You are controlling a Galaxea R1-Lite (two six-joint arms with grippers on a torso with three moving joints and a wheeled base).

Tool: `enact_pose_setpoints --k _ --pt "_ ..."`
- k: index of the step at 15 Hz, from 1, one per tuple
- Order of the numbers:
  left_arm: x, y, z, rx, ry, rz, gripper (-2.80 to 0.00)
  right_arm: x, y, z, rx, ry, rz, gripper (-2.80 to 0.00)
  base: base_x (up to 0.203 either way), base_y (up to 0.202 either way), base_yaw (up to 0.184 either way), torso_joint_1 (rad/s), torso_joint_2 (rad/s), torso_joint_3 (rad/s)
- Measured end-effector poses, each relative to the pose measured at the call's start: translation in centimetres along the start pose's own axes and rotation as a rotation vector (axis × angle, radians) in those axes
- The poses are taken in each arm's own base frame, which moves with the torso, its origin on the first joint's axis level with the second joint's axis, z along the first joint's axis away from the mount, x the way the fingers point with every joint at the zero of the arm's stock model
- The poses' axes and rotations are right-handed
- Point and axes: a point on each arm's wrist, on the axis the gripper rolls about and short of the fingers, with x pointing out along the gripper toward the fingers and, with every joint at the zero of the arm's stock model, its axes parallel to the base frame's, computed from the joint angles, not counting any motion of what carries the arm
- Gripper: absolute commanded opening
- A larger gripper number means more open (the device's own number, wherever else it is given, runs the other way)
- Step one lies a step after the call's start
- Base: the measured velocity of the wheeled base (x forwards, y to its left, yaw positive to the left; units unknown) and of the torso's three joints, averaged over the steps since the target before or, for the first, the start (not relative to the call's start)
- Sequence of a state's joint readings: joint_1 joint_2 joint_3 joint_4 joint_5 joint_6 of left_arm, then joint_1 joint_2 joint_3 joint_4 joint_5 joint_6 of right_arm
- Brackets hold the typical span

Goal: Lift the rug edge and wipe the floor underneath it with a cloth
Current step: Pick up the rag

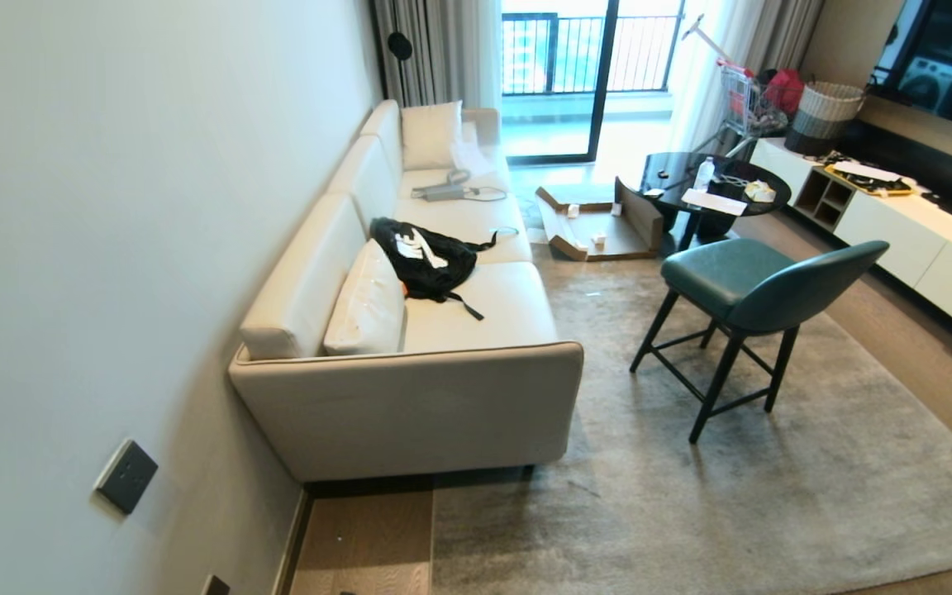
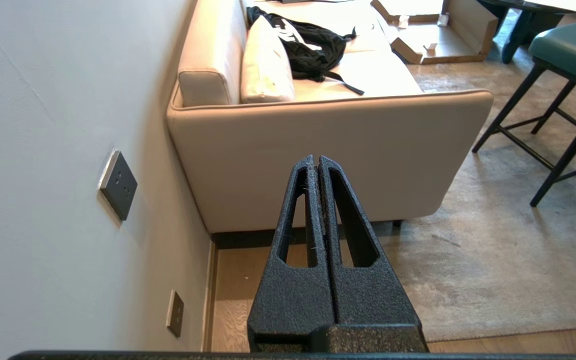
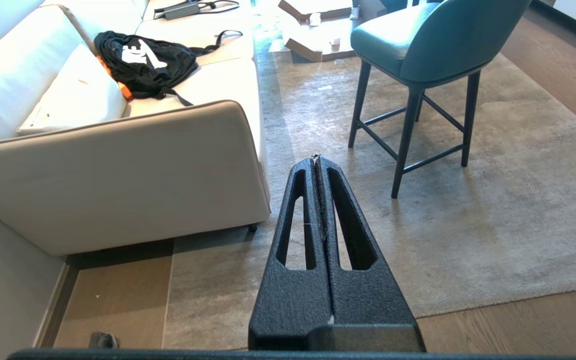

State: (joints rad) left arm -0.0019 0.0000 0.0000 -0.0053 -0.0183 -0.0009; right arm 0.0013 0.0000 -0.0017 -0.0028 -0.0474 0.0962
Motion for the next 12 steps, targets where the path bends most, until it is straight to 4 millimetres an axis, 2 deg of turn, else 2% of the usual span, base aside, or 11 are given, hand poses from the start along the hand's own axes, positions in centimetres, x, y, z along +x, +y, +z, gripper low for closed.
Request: enact_pose_setpoints --k 12 --pt "0.00 0.00 0.00 0.000 0.000 0.000 -2.80 0.00 0.00 0.00 0.000 0.000 0.000 -2.80 0.000 0.000 0.000 0.000 0.00 0.000"
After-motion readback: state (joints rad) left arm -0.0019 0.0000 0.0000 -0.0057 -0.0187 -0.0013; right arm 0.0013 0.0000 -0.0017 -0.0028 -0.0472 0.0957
